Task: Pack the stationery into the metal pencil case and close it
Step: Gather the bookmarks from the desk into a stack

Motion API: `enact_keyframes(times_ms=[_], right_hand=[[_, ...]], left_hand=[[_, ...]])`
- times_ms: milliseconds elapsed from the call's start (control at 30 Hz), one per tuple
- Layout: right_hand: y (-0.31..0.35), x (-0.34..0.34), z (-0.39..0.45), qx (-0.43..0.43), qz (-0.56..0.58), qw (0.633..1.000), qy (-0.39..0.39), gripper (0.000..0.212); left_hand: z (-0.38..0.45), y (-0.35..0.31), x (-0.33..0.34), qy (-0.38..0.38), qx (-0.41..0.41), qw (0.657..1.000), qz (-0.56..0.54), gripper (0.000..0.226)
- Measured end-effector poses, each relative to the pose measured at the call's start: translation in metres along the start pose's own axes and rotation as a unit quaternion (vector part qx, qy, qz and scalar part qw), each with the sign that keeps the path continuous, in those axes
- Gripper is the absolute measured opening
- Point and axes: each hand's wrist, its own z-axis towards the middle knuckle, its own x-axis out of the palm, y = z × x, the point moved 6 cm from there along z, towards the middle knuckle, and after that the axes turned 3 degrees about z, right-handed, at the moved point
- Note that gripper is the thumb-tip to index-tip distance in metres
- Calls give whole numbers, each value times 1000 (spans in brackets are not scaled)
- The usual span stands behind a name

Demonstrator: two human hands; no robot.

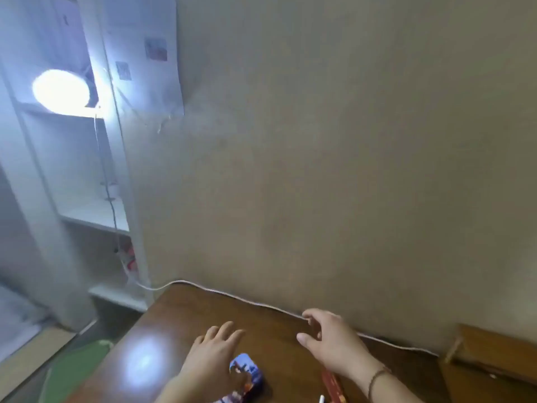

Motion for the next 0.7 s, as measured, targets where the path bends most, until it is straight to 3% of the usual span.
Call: enact_keyframes(times_ms=[133, 233, 333, 433, 533, 600, 667, 700], right_hand=[[-23, 121, -4, 57, 5, 987, 151, 69], [-35, 179, -11, 96, 27, 978, 185, 83], [-45, 212, -6, 126, 28, 972, 199, 89], [-51, 224, -1, 155, 41, 969, 191, 88], [-59, 225, 5, 177, 53, 970, 161, 82], [-61, 224, 9, 181, 50, 971, 151, 68], [-61, 223, 12, 194, 70, 969, 133, 47], [-60, 221, 13, 199, 78, 970, 115, 34]], left_hand=[[-22, 61, 93, 72, -63, 994, 48, 118], [-29, 91, 155, 44, -52, 997, 33, 111], [-32, 100, 153, 26, -31, 999, 28, 93], [-29, 109, 147, 27, -19, 998, -62, 75], [-25, 128, 131, 53, -15, 975, -214, 69], [-20, 149, 126, 76, -58, 930, -355, 58], [-13, 172, 126, 23, -124, 894, -430, 38], [-10, 181, 124, -22, -152, 893, -423, 28]])
